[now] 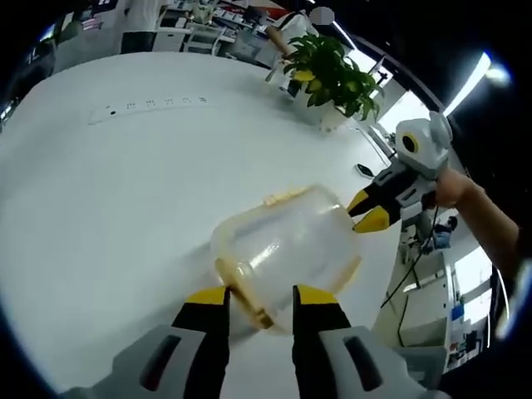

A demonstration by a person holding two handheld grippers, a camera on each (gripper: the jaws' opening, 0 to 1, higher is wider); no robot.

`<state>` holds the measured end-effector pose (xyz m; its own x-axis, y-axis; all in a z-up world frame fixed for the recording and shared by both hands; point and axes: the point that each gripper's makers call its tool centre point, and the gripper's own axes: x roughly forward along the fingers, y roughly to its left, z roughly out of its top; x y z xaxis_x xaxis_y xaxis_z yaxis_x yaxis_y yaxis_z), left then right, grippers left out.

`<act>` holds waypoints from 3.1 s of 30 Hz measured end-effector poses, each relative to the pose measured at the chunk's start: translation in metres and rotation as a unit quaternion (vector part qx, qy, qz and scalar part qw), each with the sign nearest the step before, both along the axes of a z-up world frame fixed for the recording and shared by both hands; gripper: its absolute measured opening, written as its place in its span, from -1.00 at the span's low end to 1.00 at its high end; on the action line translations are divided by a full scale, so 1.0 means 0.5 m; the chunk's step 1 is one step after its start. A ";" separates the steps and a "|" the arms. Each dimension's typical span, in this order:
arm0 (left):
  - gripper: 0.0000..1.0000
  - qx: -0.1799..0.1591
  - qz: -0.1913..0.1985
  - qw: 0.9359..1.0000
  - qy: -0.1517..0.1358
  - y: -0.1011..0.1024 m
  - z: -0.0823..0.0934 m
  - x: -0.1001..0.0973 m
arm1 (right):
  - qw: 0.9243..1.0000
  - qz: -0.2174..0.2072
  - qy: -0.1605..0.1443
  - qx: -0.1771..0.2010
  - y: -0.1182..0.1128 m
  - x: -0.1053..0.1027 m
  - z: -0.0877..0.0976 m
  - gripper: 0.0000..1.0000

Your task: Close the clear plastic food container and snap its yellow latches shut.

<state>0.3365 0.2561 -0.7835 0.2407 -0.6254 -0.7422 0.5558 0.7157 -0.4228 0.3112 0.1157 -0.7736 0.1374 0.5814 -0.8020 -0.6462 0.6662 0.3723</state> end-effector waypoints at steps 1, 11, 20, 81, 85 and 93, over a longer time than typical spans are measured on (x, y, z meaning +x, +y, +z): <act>-0.55 0.003 -0.004 1.000 -0.003 -0.001 0.000 0.000 | 1.000 0.000 -0.002 0.004 -0.001 0.000 0.000 -0.71; -0.51 0.013 -0.020 1.000 0.007 -0.003 -0.001 0.001 | 1.000 0.017 -0.005 -0.017 0.001 0.002 0.003 -0.68; -0.38 0.100 -0.122 0.976 -0.153 -0.006 0.025 0.019 | 0.975 0.130 -0.125 -0.133 0.001 0.008 0.014 -0.62; -0.14 0.161 -0.356 0.861 -0.325 -0.143 0.010 -0.043 | 0.932 0.329 -0.123 -0.093 0.150 0.099 0.005 -0.33; -0.16 0.168 -0.359 0.857 -0.329 -0.143 0.008 -0.043 | 0.930 0.343 -0.091 -0.097 0.150 0.097 0.000 -0.32; -0.23 0.178 -0.364 0.852 -0.330 -0.145 0.008 -0.046 | 0.909 0.390 -0.041 -0.143 0.156 0.094 -0.009 -0.34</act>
<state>0.3134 0.1838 -0.7794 0.3227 -0.5513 -0.7693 0.9406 0.0962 0.3256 0.3584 0.1936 -0.7782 -0.1604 0.2969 -0.9413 -0.9813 0.0550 0.1845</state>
